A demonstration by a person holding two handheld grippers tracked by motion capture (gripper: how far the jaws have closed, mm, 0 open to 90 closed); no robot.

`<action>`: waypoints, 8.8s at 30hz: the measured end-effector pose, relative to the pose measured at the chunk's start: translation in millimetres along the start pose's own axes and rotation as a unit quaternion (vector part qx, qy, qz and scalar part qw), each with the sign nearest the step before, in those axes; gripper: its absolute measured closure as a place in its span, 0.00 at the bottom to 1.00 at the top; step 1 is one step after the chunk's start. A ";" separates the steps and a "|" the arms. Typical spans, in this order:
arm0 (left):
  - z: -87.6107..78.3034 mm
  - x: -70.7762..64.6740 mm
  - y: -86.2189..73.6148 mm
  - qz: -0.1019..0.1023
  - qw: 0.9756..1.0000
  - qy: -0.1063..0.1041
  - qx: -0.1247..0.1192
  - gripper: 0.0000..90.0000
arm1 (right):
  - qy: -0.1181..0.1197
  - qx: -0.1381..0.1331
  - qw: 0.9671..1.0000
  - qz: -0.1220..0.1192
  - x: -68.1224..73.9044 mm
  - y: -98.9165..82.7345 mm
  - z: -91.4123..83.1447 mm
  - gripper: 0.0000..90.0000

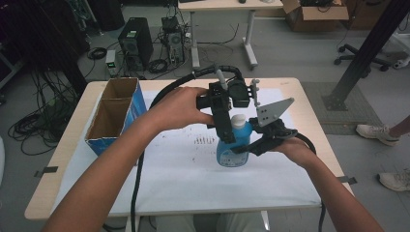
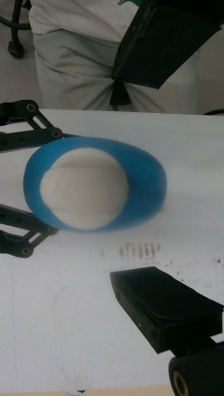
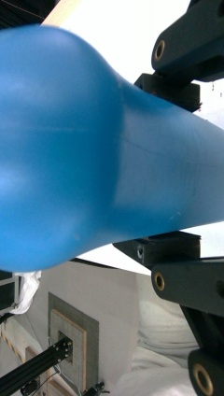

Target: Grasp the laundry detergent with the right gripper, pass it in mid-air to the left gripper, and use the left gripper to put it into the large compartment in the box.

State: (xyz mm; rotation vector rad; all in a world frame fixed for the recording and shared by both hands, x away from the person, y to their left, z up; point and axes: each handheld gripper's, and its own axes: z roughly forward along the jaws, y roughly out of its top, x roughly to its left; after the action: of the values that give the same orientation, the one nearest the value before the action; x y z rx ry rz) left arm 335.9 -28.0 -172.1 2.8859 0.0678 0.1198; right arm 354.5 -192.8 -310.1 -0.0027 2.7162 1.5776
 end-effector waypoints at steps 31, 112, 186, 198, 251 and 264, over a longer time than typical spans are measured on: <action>29.2 3.9 15.8 0.013 1.000 -0.017 0.007 0.12 | 0.000 0.003 1.000 -0.004 2.1 3.2 -3.6 0.49; -91.6 59.9 -61.1 -0.266 0.955 0.125 0.036 0.42 | -0.134 0.101 0.981 0.101 -9.2 -34.3 -95.7 0.07; -33.8 86.3 -275.6 -0.618 0.757 0.207 0.053 0.42 | -0.178 0.233 0.948 0.121 -53.4 -44.6 -132.5 0.07; 5.4 85.1 -288.4 -0.615 0.762 0.192 0.055 0.42 | -0.179 0.230 0.949 0.121 -53.7 -45.3 -131.1 0.07; 12.4 85.5 -304.2 -0.620 0.764 0.174 0.033 0.28 | -0.165 0.226 0.950 0.137 -49.7 -53.1 -128.8 0.07; -10.3 80.8 -302.1 -0.615 0.768 0.177 0.009 0.23 | -0.166 0.226 0.950 0.136 -48.3 -52.3 -129.5 0.08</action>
State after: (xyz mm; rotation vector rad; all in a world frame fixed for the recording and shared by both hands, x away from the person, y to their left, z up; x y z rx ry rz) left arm 404.6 271.3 -232.0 2.1783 1.9122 0.3810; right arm 403.0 -331.1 -291.3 0.6019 2.8039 0.8468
